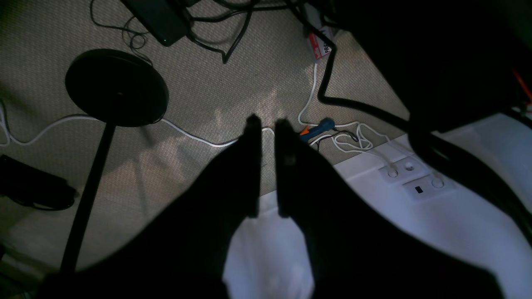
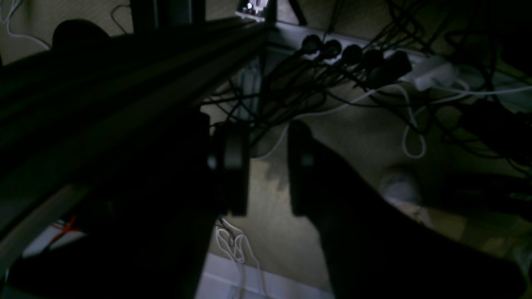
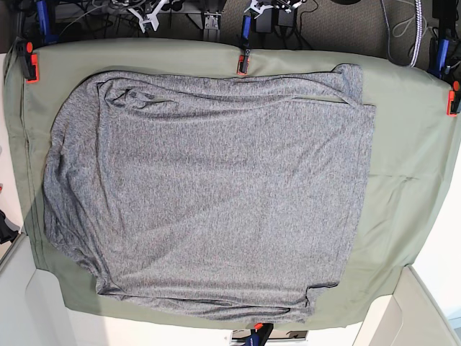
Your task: Fold the T-shirt properly
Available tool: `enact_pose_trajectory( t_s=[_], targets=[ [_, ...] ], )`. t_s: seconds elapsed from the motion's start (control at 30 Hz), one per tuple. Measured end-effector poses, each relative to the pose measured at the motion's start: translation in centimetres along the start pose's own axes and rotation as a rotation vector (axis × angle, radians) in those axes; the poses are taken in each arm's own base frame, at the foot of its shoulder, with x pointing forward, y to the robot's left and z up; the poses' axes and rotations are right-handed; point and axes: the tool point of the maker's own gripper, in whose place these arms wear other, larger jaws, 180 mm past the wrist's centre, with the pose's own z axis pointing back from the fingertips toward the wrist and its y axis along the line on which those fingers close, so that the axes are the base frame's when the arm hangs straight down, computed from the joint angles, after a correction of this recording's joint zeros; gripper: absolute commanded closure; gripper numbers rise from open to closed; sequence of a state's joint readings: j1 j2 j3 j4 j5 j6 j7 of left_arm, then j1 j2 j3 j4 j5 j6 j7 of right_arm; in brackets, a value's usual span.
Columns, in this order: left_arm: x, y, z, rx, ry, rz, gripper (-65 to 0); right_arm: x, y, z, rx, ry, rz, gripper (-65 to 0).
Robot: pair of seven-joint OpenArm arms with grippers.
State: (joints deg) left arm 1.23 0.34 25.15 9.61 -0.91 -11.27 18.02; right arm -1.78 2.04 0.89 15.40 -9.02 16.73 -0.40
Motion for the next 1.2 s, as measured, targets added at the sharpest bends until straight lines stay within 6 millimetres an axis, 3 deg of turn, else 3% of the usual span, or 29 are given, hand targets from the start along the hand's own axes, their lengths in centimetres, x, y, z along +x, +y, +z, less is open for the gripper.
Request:
enact_pose_trajectory(
  t_s=[0.1,0.3,0.5,0.7,0.83,1.03,1.2],
  targets=[
    [-0.3,-0.2,-0.1,-0.004,0.008,-0.002,-5.9,-0.8,-0.4,0.1,-0.003,0.012,-0.001,-16.7],
    [-0.6,-3.1,0.4,-0.172,-0.048,0.044,-6.0,-3.4,-1.4,1.3,0.067,0.032,0.020,-16.7],
    [-0.5,-3.1,2.0,-0.239,-0.187,0.140,-6.0,-4.5,-3.8,4.0,0.083,-0.042,0.018,-16.7],
    [0.6,-2.4,5.4,-0.238,-0.363,0.229,-7.1,-3.0,-5.4,8.1,0.071,-0.194,0.036,-16.7],
    [0.3,-0.5,8.4,-0.179,-0.461,0.261,-14.7,-1.5,-5.3,11.6,0.075,-0.292,0.085,-16.7],
    [1.3,-0.7,14.5,-0.227,-0.637,0.126,-15.6,0.7,-3.5,16.8,0.095,-0.419,0.145,-16.7],
    [-0.3,0.4,17.8,-0.163,-0.652,0.027,-15.6,3.7,-3.5,21.6,0.086,-0.533,0.101,-16.7]
  ],
)
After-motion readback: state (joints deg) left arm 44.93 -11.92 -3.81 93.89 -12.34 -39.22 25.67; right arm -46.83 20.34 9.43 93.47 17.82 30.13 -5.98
